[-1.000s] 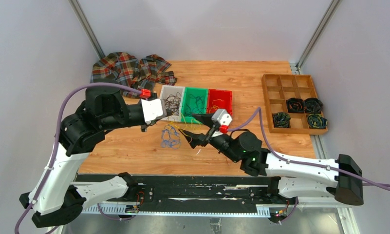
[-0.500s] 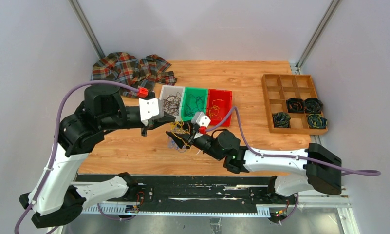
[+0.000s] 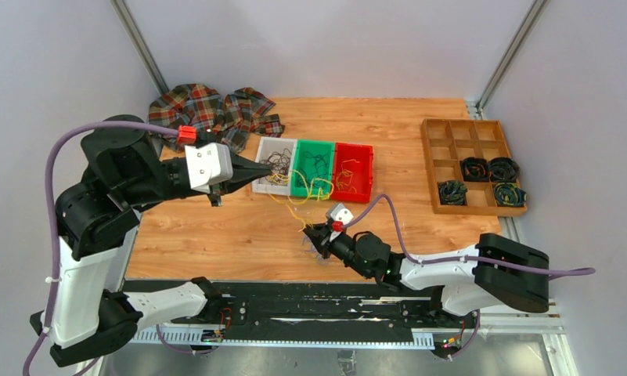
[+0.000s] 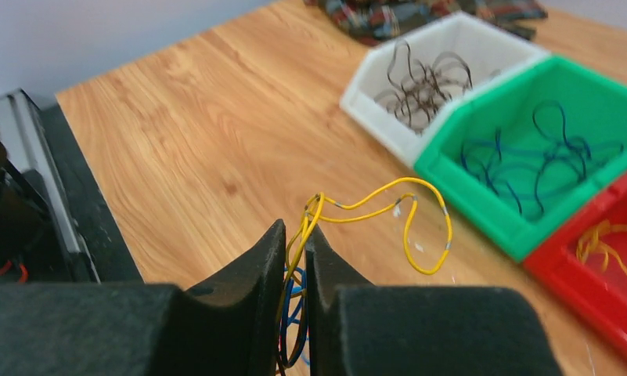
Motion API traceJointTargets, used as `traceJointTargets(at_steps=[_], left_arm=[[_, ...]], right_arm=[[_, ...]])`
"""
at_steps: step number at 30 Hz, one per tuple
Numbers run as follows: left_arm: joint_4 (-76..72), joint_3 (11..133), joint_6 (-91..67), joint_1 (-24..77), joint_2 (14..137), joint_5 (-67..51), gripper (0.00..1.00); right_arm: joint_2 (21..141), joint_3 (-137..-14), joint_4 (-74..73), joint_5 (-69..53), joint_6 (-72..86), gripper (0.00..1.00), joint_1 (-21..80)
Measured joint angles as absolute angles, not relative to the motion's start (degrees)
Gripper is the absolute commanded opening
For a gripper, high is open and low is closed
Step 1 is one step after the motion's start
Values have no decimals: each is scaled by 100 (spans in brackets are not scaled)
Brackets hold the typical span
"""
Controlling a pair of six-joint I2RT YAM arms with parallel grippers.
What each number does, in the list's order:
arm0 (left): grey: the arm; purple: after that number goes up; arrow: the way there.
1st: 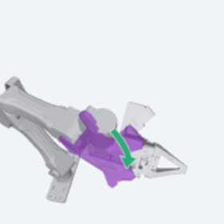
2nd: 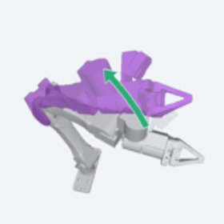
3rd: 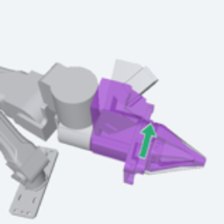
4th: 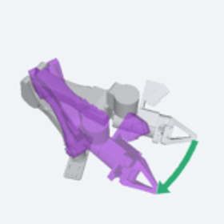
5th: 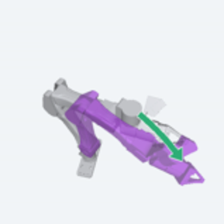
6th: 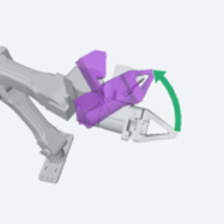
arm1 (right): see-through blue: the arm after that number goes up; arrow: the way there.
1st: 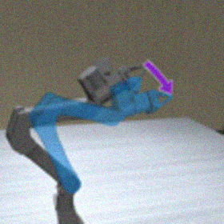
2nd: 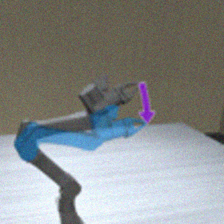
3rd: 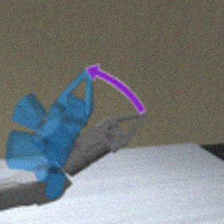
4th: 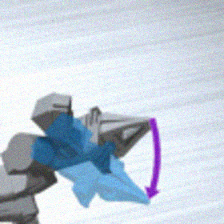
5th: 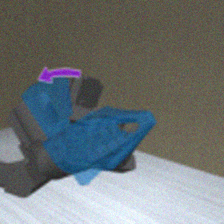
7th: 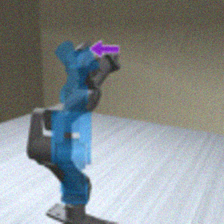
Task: Untangle the cables
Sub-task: Untie the cable.
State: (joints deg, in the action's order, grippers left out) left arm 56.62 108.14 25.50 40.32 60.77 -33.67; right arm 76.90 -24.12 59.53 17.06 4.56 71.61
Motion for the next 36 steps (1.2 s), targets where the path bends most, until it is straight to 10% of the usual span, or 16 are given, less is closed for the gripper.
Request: traceJointTargets(at_steps=[5, 11, 36], left_arm=[[5627, 11067, 2615, 4032, 6145, -3304, 0], [5559, 10252, 2812, 4032, 5913, -3190, 0], [5634, 8761, 3854, 4032, 5358, -2939, 0]], right_arm=[[7655, -1911, 5876, 1935, 698, 45, 7161], [6482, -2053, 4799, 2086, 604, 61, 7161], [5199, -5610, 718, 604, -790, 62, 7159]])
